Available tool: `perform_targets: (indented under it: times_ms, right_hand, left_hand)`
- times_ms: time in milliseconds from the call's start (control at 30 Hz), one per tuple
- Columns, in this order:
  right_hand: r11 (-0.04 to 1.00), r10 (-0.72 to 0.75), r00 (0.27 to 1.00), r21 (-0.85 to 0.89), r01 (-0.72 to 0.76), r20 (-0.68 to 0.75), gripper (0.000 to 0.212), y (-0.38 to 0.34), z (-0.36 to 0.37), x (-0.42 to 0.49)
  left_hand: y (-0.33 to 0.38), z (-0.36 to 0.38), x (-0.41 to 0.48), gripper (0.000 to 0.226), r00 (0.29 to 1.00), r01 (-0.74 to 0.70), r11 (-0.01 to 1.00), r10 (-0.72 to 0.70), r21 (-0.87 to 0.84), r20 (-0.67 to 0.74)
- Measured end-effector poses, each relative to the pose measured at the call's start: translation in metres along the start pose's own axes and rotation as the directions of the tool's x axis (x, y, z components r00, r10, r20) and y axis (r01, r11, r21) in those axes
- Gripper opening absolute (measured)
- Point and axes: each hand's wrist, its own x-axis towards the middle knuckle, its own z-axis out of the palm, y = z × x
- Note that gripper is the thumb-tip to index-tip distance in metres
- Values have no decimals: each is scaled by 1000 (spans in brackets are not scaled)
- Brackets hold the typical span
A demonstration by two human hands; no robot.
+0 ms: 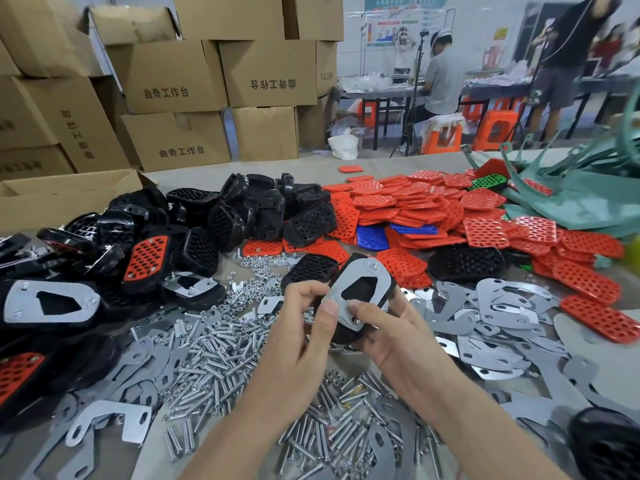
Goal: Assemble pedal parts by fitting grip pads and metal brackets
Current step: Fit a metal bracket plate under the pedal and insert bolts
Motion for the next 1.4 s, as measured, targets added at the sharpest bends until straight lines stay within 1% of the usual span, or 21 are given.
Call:
perform_targets:
  times_ms: [67,167,233,333,500,567,633,733,800,833,933,967,1033,1133,1167,1233,1300,1400]
  right_hand:
    - [1000,-6,1000,2,6,2,59,1,0,0]
    - [1000,-5,1000,-10,5,3,53,3,0,1]
    - [1000,0,1000,-6,0,8,49,4,0,1]
    - [1000,-9,1000,0,9,11,52,2,0,1]
    - [1000,3,1000,-16,-3,-1,47,3,0,0]
    - [1000,7,1000,-16,-7,3,47,2,1,0]
    - [1000,5,1000,-9,-5,10,49,0,1,0]
    - [1000,3,1000,-9,-3,7,49,1,-1,0]
    - [1000,9,1000,-15,-9,15,48,1,-1,-1]
    - [1000,11,1000,-17,-11,19,48,1,-1,-1]
    - [1000,7,1000,-1,-7,21,51,0,0,1]
    - [1000,7,1000,8,-7,19,52,0,-1,2]
    - [1000,11,1000,9,-11,12,51,1,-1,2]
    - [1000,13,1000,-25,-12,9,51,2,-1,1]
    - [999,9,1000,-32,-9,12,50,1,-1,1]
    - [1000,4,1000,-15,-3,16,50,0,-1,2]
    - [1000,8,1000,13,-8,9,55,-1,-1,2]
    - [1000,9,1000,-11,-9,4,51,1,-1,2]
  left_hand:
    - [-1,0,2,27,1000,-8,1000,8,23,-6]
    - [-4,1,4,30,999,-37,998,36,60,10]
    - [-4,1,3,28,1000,-19,999,19,51,-2]
    - [-5,2,2,26,999,-13,999,14,30,-31]
    - [-8,4,5,26,999,-48,991,49,123,-9]
    - [-8,4,3,25,1000,-23,995,25,97,-12]
    - [-7,2,2,28,1000,11,998,-9,60,-25]
    - [-6,3,4,24,1000,-24,996,25,86,-18]
    - [-5,4,5,28,998,-54,991,56,121,-14]
    - [-5,4,4,28,998,-52,992,54,111,-13]
    - [-6,3,2,31,1000,18,999,-17,37,-12]
    - [-6,2,2,30,1000,21,999,-21,33,-14]
    - [-6,2,4,28,1000,-1,999,2,54,-13]
    - [-6,4,3,36,998,-57,994,57,93,8]
    - [-6,4,2,35,998,-60,993,58,98,18]
    - [-5,4,0,32,1000,-20,997,19,71,15]
    - [-7,4,1,31,1000,8,999,-8,44,-9]
    - [-8,4,4,33,1000,-26,995,26,92,4]
